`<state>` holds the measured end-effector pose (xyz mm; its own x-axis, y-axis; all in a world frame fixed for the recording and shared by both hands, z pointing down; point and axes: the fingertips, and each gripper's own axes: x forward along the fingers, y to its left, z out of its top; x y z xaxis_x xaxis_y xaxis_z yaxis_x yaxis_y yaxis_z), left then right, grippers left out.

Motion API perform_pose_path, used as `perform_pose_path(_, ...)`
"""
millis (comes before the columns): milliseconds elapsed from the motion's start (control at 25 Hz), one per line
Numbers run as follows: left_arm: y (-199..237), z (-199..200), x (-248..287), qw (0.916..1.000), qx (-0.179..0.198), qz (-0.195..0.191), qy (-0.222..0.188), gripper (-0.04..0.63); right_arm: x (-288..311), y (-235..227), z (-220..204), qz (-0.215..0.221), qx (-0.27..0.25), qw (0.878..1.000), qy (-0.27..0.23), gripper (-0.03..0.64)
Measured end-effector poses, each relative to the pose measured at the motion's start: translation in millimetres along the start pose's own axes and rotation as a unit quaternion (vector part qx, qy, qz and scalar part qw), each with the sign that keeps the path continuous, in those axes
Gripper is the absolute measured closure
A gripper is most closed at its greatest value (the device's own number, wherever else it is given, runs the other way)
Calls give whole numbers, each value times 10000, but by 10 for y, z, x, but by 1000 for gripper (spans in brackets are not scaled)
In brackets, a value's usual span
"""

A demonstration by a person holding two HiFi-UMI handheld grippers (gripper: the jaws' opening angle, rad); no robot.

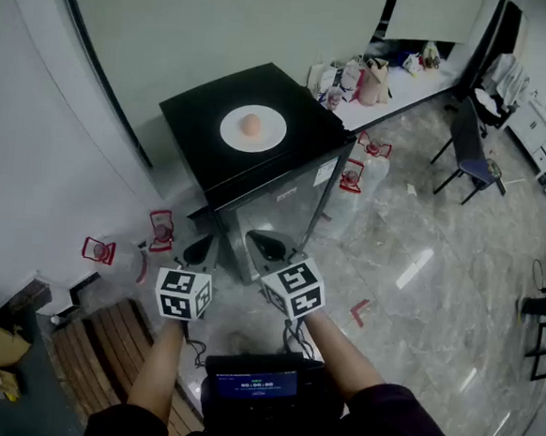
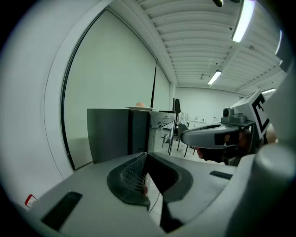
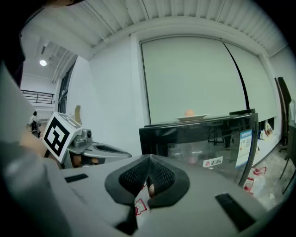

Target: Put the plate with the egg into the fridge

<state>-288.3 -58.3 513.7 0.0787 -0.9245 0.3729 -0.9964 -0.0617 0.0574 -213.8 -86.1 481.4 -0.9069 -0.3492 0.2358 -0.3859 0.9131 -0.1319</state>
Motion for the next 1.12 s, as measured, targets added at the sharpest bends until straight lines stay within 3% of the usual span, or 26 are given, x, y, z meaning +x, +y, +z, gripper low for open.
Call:
perform_pose_path(280, 72, -128, 79, 9998, -24, -142, 137, 586, 165, 79, -85, -7, 1, 9999, 127, 611)
perform_pose_path(480, 130, -485, 209, 9984, -21, -318, 464, 586, 198, 14, -317, -265, 309, 9984, 389, 609)
perform_pose_path(600, 131, -630, 223, 9980, -3, -367, 521, 586, 239, -114, -660, -814, 131, 9940, 723, 603)
perform_pose_path(760, 189, -604, 158, 9983, 104, -407, 404, 584, 563, -27, -1084, -1348, 159, 9862, 952, 486)
perform_pose_path(880, 355, -553, 139, 9983, 103, -429, 370, 586, 828, 61, -1240, -1747, 94, 9804, 908, 477)
perform_pose_path(1120, 600, -371, 87, 9977, 133, -622, 245, 586, 993, -97, -1318, -2963, 178, 9517, 784, 439)
